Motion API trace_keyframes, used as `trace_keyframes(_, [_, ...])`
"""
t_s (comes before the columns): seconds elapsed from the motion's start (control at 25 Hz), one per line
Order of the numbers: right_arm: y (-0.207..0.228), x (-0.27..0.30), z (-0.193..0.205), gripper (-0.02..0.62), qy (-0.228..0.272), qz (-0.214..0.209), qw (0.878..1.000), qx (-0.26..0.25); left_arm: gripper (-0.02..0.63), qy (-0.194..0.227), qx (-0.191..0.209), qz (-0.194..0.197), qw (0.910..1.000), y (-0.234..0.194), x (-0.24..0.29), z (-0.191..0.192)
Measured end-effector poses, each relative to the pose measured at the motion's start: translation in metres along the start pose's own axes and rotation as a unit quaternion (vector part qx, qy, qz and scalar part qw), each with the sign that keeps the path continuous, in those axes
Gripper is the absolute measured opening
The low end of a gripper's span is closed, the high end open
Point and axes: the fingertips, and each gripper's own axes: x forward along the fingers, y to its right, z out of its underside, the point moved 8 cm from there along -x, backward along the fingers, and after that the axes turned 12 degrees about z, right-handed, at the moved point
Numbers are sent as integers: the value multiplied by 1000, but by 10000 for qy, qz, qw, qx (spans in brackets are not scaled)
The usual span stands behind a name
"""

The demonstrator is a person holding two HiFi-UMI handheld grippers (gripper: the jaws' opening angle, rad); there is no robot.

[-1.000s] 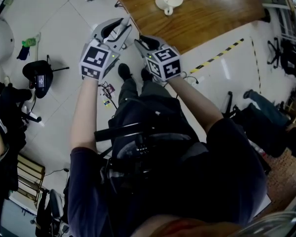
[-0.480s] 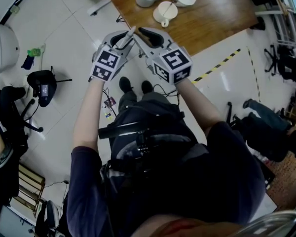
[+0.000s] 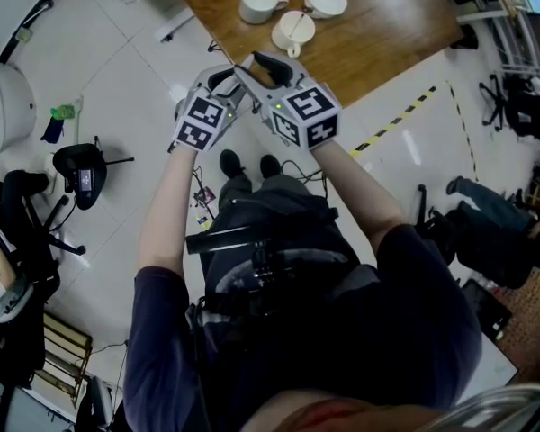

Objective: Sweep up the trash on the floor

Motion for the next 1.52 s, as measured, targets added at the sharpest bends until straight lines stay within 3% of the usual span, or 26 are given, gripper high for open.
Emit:
trace_keyframes(0.12, [1,2,-1,158,35,214,9992,-329,118,-49,-37,-23,10000,0,3,-3])
trace_keyframes(0.68, [17,7,2,172,92,473,9965,-686,124,137,-284,-574,9979,3,-49,12])
trace_keyframes(1.16, [12,-10,-1,195,304,437,9950,-848,124,179,-85,-237,9995,-13,-27,-11])
trace_keyframes(1.48, [12,-30,1,195,521,431,9928,-988,123,696,-148,-643,9954,-20,-49,-19])
trace_keyframes(1.52, [12,-30,1,195,521,425,9930,-972,95,747,-137,-686,9947,-20,-53,-22])
